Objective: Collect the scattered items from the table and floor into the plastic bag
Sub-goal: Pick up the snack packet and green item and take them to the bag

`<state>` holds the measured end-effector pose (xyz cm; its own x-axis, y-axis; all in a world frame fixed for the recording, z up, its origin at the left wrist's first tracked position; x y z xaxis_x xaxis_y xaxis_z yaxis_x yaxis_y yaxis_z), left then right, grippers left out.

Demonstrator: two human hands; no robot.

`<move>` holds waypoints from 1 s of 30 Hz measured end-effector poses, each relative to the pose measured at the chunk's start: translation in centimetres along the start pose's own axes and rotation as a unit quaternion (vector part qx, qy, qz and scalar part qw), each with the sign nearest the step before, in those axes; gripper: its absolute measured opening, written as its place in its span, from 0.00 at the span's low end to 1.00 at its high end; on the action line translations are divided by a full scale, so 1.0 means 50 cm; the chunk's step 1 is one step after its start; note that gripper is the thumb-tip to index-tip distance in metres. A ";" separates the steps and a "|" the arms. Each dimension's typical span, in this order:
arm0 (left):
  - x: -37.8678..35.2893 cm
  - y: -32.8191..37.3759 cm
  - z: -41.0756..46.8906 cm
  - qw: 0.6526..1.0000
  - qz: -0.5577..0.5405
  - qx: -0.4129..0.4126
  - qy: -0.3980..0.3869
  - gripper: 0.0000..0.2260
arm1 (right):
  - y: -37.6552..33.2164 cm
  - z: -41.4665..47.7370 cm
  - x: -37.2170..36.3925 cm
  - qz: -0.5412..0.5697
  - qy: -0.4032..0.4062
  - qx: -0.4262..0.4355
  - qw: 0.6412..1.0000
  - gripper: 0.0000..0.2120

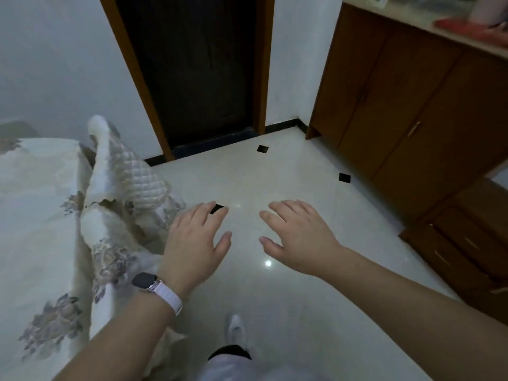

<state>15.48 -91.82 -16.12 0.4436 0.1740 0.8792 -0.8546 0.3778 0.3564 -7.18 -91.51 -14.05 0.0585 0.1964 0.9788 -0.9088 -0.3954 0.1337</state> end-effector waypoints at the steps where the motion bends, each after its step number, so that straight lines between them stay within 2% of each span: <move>1: -0.007 -0.015 0.037 1.000 -0.008 -0.001 -0.005 0.22 | 0.011 0.035 -0.002 -0.008 -0.011 0.001 1.000 0.25; 6: -0.019 -0.091 0.215 0.998 -0.032 -0.046 0.006 0.21 | 0.067 0.207 0.009 -0.042 -0.027 -0.021 0.999 0.26; 14: -0.053 -0.154 0.426 0.998 -0.010 -0.057 -0.002 0.21 | 0.173 0.394 -0.037 -0.034 -0.022 -0.028 0.999 0.25; 21: -0.129 -0.193 0.614 0.999 0.018 -0.038 -0.025 0.21 | 0.317 0.562 -0.133 -0.001 -0.018 -0.015 1.000 0.25; 25: -0.159 -0.199 0.759 0.997 0.064 0.004 -0.050 0.22 | 0.429 0.683 -0.174 0.025 -0.024 0.000 0.999 0.24; 30: -0.176 -0.190 0.927 0.994 0.096 0.051 -0.026 0.21 | 0.542 0.850 -0.177 0.050 -0.020 0.038 0.998 0.25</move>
<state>7.18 -139.09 -12.58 0.2572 0.1859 0.9483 -0.9461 0.2483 0.2079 -14.75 -142.11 -12.48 -0.0132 0.1174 0.9930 -0.8769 -0.4785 0.0449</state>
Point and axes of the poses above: each hand's wrist, its own z-axis towards the middle knuckle, its own x-axis out of the back of the hand, y = z × x, the point moved 1 cm from there along z, towards the middle knuckle, and after that the axes turned 10 degrees about -z, right-handed, at the moved point
